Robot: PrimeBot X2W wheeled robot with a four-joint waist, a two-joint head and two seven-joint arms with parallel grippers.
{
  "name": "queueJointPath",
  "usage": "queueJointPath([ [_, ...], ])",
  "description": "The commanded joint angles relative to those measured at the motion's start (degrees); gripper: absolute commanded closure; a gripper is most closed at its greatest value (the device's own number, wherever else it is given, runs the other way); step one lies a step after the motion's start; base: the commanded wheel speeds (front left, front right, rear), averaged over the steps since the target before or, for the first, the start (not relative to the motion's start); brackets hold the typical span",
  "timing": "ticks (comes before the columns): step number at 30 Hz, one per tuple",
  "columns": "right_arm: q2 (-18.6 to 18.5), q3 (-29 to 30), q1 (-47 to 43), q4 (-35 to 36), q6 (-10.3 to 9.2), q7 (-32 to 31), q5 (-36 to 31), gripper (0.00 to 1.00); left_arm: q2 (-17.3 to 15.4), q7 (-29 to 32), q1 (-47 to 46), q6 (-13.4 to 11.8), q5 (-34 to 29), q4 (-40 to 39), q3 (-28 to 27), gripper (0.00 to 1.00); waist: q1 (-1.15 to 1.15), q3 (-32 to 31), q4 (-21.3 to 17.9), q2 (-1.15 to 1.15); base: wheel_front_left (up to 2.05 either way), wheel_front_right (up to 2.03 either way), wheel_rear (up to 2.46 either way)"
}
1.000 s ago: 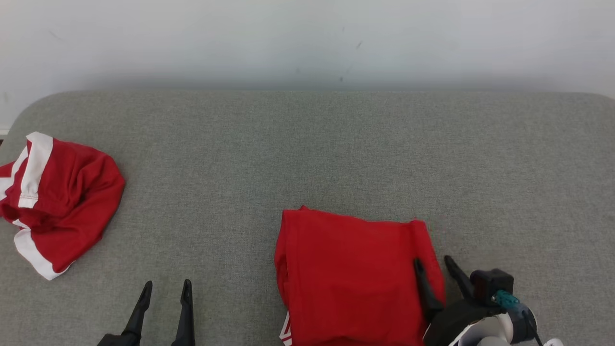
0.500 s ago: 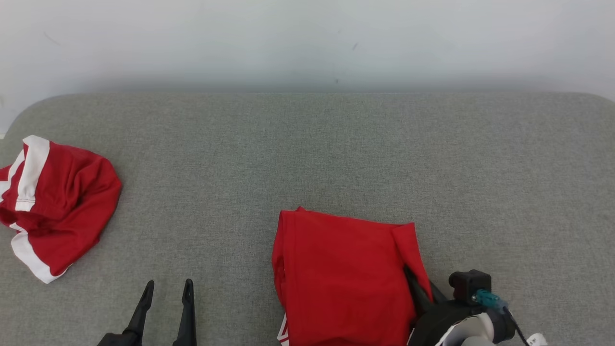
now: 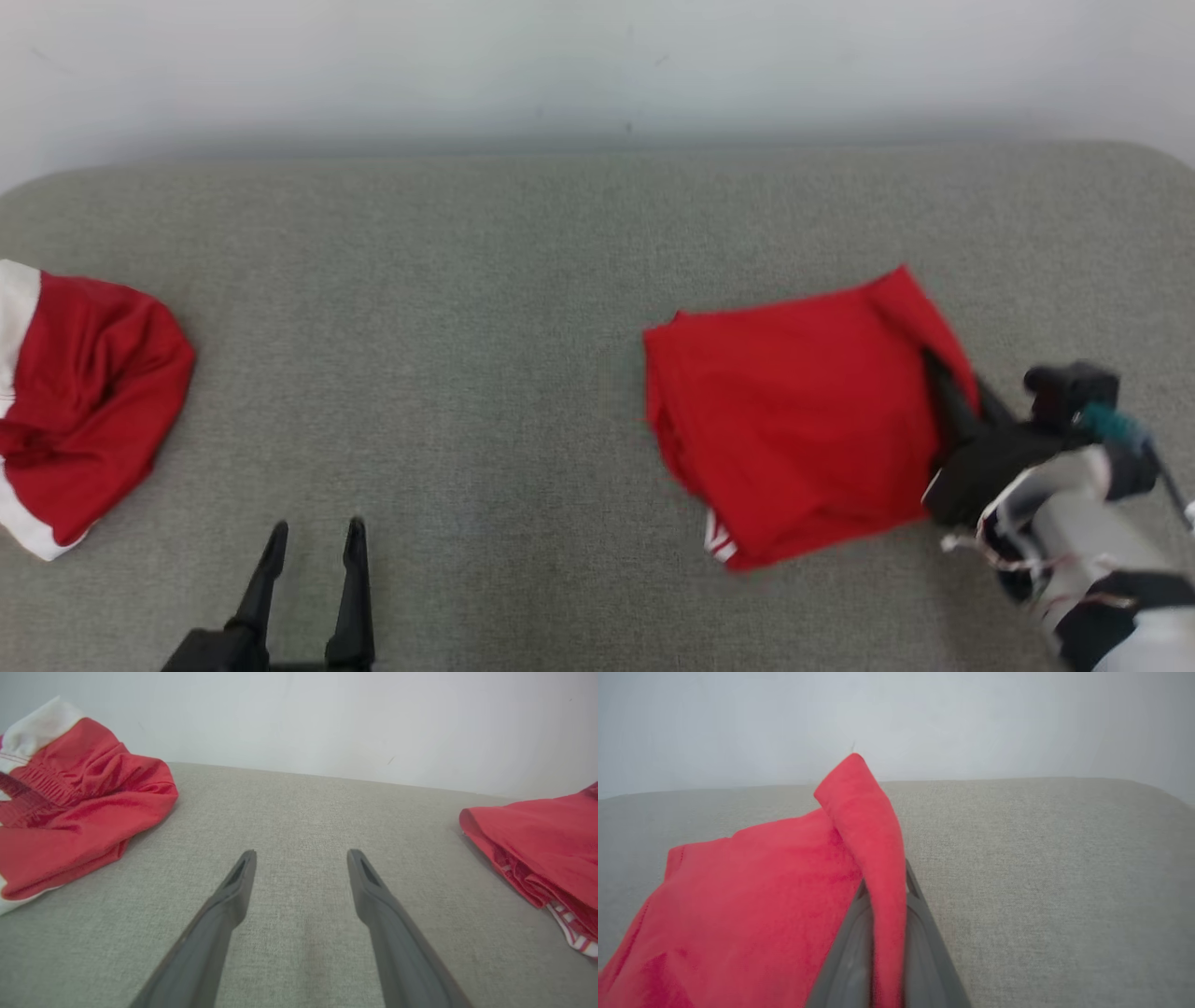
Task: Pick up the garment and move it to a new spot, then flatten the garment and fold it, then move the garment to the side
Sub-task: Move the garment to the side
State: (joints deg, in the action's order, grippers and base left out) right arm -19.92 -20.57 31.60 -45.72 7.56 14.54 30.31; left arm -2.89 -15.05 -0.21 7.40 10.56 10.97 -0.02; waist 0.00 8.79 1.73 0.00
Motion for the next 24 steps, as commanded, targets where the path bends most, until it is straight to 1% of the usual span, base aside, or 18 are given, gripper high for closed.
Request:
queueJointPath([
  [1,-1.5,-0.73,1.72,0.15,-0.17,-0.42,0.56,1.0,0.04,-0.16,-1.35,-0.1,-0.32,-0.51,-0.07,0.0,0.0,2.51,-1.32,0.0,0.0,0.0,0.0],
  [4,-5.43,-3.84,6.18,0.3,-0.17,-1.94,0.37,1.0,0.01,-0.16,-3.19,-0.04,-0.99,-1.47,0.23,0.0,0.0,5.44,-1.89,0.0,0.0,0.0,0.0],
  [5,-8.05,-5.68,8.84,0.0,-0.17,-3.16,0.6,1.0,0.03,-0.16,-4.42,0.0,-1.42,-2.39,0.22,0.0,0.0,7.19,-2.26,0.0,0.0,0.0,0.0],
  [6,-9.61,-6.5,10.18,-0.17,-0.17,-3.87,0.78,1.0,0.03,-0.16,-5.05,0.01,-1.39,-2.89,0.13,0.0,0.0,8.09,-2.39,0.0,0.0,0.0,0.0],
  [9,-13.84,-8.21,13.73,-0.8,-0.17,-5.52,1.9,1.0,0.03,-0.16,-6.67,0.04,-1.1,-4.72,0.16,0.0,0.0,10.3,-2.66,0.0,0.0,0.0,0.0],
  [14,-19.78,-10.31,18.52,-0.9,-0.17,-8.11,5.07,1.0,0.02,-0.16,-8.58,0.01,-1.34,-7.42,0.63,0.0,0.0,13.51,-3.55,0.0,0.0,0.0,0.0],
  [16,-21.95,-11.12,20.32,-0.81,-0.17,-9.01,6.23,1.0,0.03,-0.16,-9.23,0.02,-1.66,-8.44,0.74,0.0,0.0,14.75,-3.96,0.0,0.0,0.0,0.0],
  [17,-21.95,-11.12,20.32,-0.81,-0.17,-9.01,6.23,1.0,0.03,-0.16,-9.23,0.02,-1.66,-8.44,0.74,0.0,0.0,14.75,-3.96,0.0,0.0,0.0,0.0],
  [20,-24.84,-12.05,22.95,-0.68,-0.17,-9.77,7.22,1.0,0.03,-0.16,-10.34,0.04,-2.45,-10.17,1.13,0.0,0.0,16.65,-4.52,0.0,0.0,0.0,0.0],
  [24,-28.57,-13.69,26.23,-0.74,-0.17,-10.29,6.85,1.0,0.01,-0.16,-11.91,0.04,-3.22,-12.53,1.93,0.0,0.0,18.76,-4.78,0.0,0.0,0.0,0.0],
])
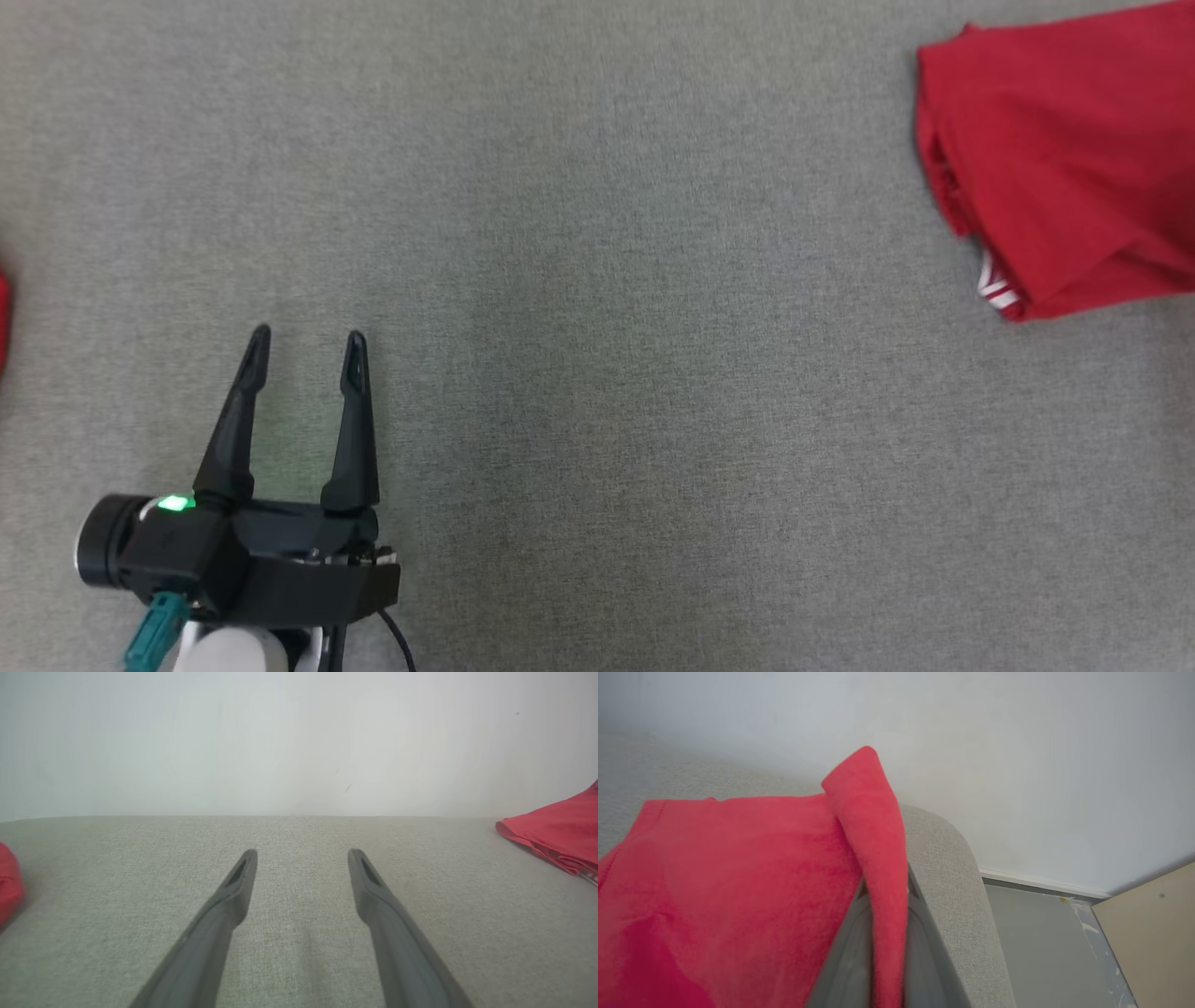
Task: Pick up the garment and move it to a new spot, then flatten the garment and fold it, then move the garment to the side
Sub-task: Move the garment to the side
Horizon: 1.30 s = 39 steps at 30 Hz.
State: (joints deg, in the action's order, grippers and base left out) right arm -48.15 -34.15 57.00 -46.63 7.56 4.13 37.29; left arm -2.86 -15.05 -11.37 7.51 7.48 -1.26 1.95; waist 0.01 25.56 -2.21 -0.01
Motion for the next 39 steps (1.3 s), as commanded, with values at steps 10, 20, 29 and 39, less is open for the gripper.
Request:
queueJointPath([
  [10,-5.02,-2.88,5.99,-1.72,-0.17,-0.22,-0.86,1.0,-0.75,-0.16,-1.72,-0.06,-1.14,-4.49,-0.18,0.0,-0.01,4.95,-1.61,0.01,0.0,0.0,0.0],
  [20,-5.19,-4.1,7.77,-4.61,-0.17,0.99,-0.32,1.0,-0.54,-0.16,-0.88,-0.06,-1.74,-6.03,-0.39,0.0,-0.01,5.49,-1.62,0.01,0.0,0.0,0.0],
  [29,-4.58,-4.98,9.11,-6.93,-0.17,2.81,0.02,1.0,-0.46,-0.16,-0.92,-0.06,-1.93,-6.07,-0.56,0.0,-0.01,5.84,-1.66,0.01,0.0,0.0,0.0],
  [39,-3.28,-5.47,10.6,-9.65,-0.17,5.74,-2.2,0.0,-0.41,-0.16,-0.42,-0.06,-1.65,-5.43,-1.0,0.0,-0.01,4.7,-1.59,0.01,0.0,0.0,0.0],
])
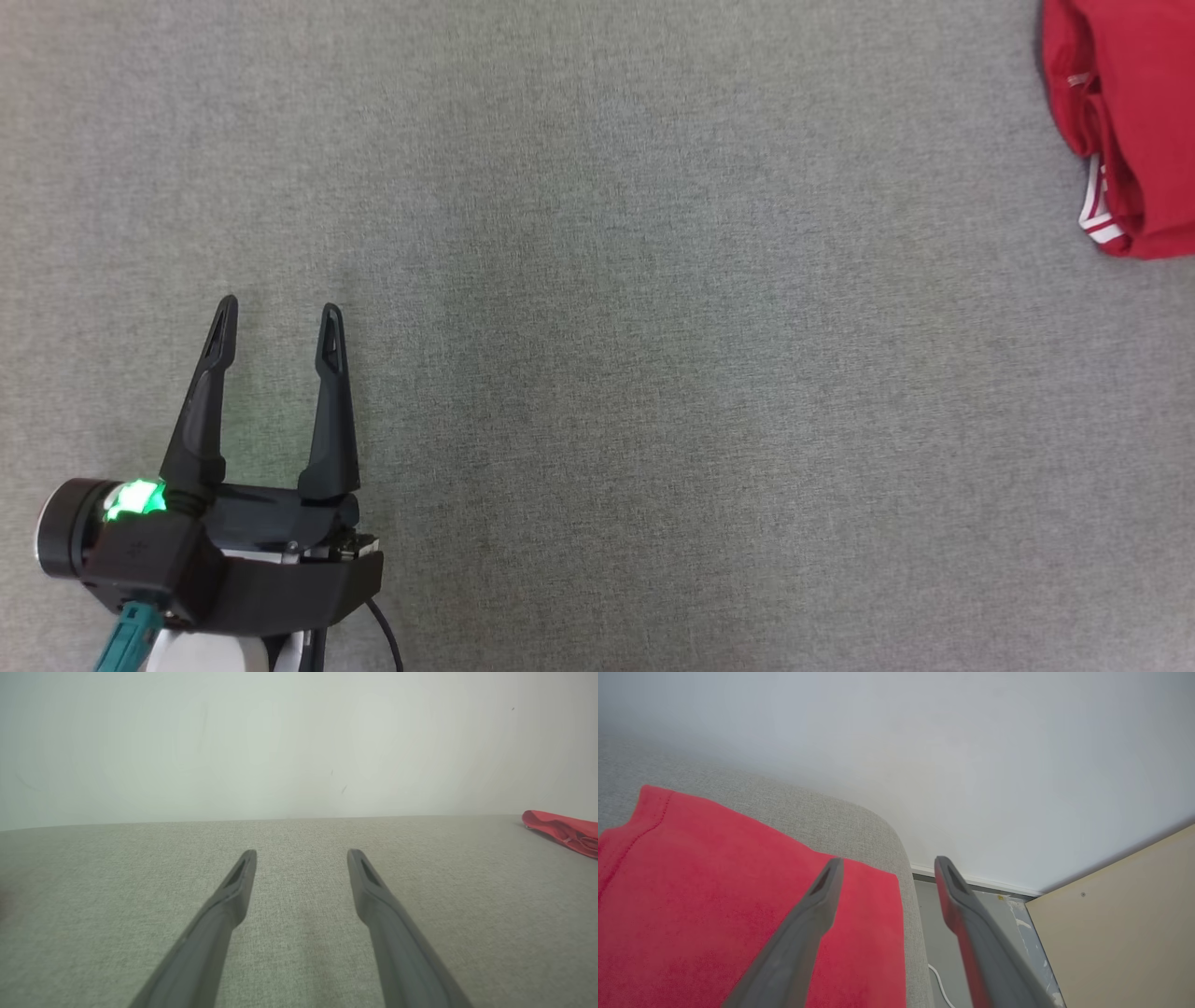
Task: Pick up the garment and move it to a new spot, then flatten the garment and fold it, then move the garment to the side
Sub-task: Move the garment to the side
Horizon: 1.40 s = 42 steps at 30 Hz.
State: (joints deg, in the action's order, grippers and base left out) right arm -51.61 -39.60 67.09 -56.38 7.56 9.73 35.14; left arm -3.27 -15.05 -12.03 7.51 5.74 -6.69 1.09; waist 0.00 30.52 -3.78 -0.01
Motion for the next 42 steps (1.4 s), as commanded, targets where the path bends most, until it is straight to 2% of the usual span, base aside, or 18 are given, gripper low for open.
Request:
queueJointPath([
  [1,0.45,0.05,0.55,-0.1,-0.17,0.57,-0.18,0.0,0.03,-0.16,0.37,-0.06,0.12,0.11,-0.16,0.0,0.0,-0.57,-0.03,0.01,0.0,0.0,0.0],
  [8,3.67,2.46,-2.27,0.61,-0.17,4.49,1.02,0.0,0.25,-0.16,2.06,-0.05,0.92,1.34,-0.87,0.0,0.0,-5.03,-0.22,0.01,0.0,0.0,0.0],
  [11,6.28,4.98,-5.22,2.21,-0.16,5.35,2.16,0.0,0.32,-0.16,3.43,-0.05,1.47,2.51,-1.51,0.0,0.0,-7.86,-0.31,0.01,0.0,0.0,0.0],
  [15,10.38,12.36,-11.4,7.6,-0.16,5.45,3.16,0.0,0.36,-0.16,5.61,-0.05,2.01,3.98,-2.63,0.0,0.0,-11.69,-0.53,0.01,0.0,0.0,0.0],
  [21,17.68,25.33,-26.96,18.67,-0.16,5.41,-3.5,0.0,0.39,-0.16,9.25,-0.46,1.88,5.68,-3.08,0.0,0.0,-17.57,0.5,0.01,0.0,0.0,0.0],
  [28,29.64,36.44,-45.53,30.07,-0.16,5.41,-10.65,0.0,0.4,-0.16,13.09,-0.94,1.95,7.61,-2.3,0.0,0.0,-23.11,1.86,0.01,0.0,0.0,0.0],
  [31,32.95,37.77,-51.58,34.05,-0.16,5.4,-14.33,0.0,0.41,-0.16,14.34,-0.99,2.26,8.51,-2.01,0.0,0.0,-24.73,2.38,0.01,0.0,0.0,0.0],
  [33,36.77,38.91,-55.92,37.97,-0.15,5.4,-16.41,0.0,0.4,-0.16,15.24,-1.41,2.94,9.33,-2.12,0.0,0.0,-25.74,2.39,0.01,0.0,0.0,0.0],
  [37,40.24,40.26,-60.7,41.85,-0.16,5.41,-19.58,0.0,0.4,-0.16,16.24,-1.54,2.72,10.68,-1.78,0.0,0.0,-27.19,2.5,0.01,0.0,0.0,0.0],
  [42,42.67,40.94,-65.01,46.23,-0.16,5.41,-22.77,0.0,0.41,-0.16,17.09,-1.85,3.1,12.56,-2.16,0.0,0.0,-28.9,2.5,0.01,0.0,0.0,0.0],
])
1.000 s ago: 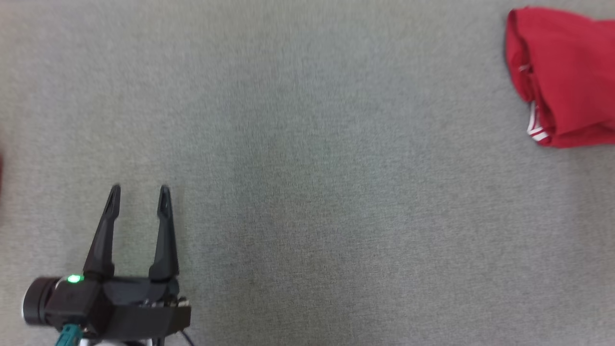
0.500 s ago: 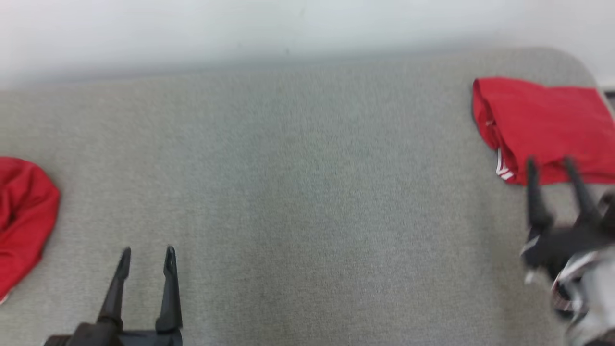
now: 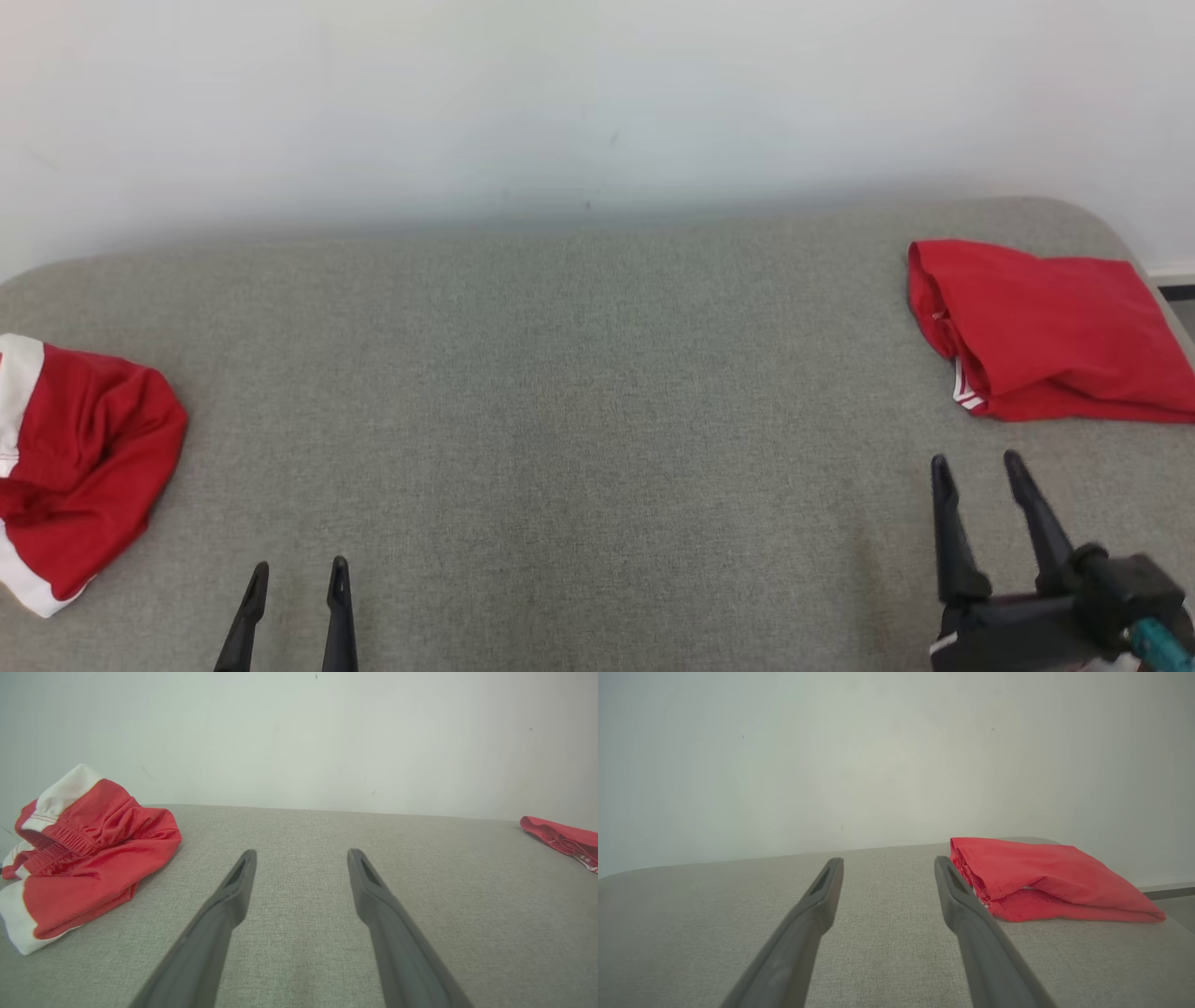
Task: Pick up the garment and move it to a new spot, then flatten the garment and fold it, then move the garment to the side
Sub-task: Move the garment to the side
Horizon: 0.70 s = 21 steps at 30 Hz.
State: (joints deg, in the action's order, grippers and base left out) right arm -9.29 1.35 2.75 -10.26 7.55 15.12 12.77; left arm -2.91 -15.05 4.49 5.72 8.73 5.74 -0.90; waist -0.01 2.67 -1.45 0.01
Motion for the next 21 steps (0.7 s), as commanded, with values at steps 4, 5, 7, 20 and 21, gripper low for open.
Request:
queueJointPath([
  [4,2.19,0.26,-4.34,3.11,-0.15,0.0,-2.35,0.0,0.05,-0.16,1.37,0.01,0.16,1.27,-0.66,0.0,0.01,-2.08,-0.05,-0.01,0.0,0.0,0.0],
  [5,2.71,0.66,-5.18,3.52,-0.15,0.01,-2.71,0.0,0.05,-0.16,1.44,-0.1,0.15,1.43,-0.86,0.0,0.01,-2.23,-0.08,-0.01,0.0,0.0,0.0],
  [7,3.1,0.64,-6.5,4.41,-0.14,0.01,-4.94,0.0,0.05,-0.16,1.41,-0.43,-0.02,1.53,-1.3,0.0,0.01,-2.46,-0.14,-0.01,0.0,0.0,0.0],
  [20,5.39,0.82,-8.76,3.27,-0.15,0.02,-5.7,0.0,0.05,-0.16,1.97,-0.46,-1.06,2.93,-2.76,0.0,0.01,-2.78,-0.01,-0.01,0.0,0.0,0.0],
  [21,5.47,0.76,-8.75,3.16,-0.15,0.02,-5.68,0.0,0.05,-0.16,1.98,-0.5,-1.1,3.01,-2.9,0.0,0.01,-2.78,0.04,-0.01,0.0,0.0,0.0],
])
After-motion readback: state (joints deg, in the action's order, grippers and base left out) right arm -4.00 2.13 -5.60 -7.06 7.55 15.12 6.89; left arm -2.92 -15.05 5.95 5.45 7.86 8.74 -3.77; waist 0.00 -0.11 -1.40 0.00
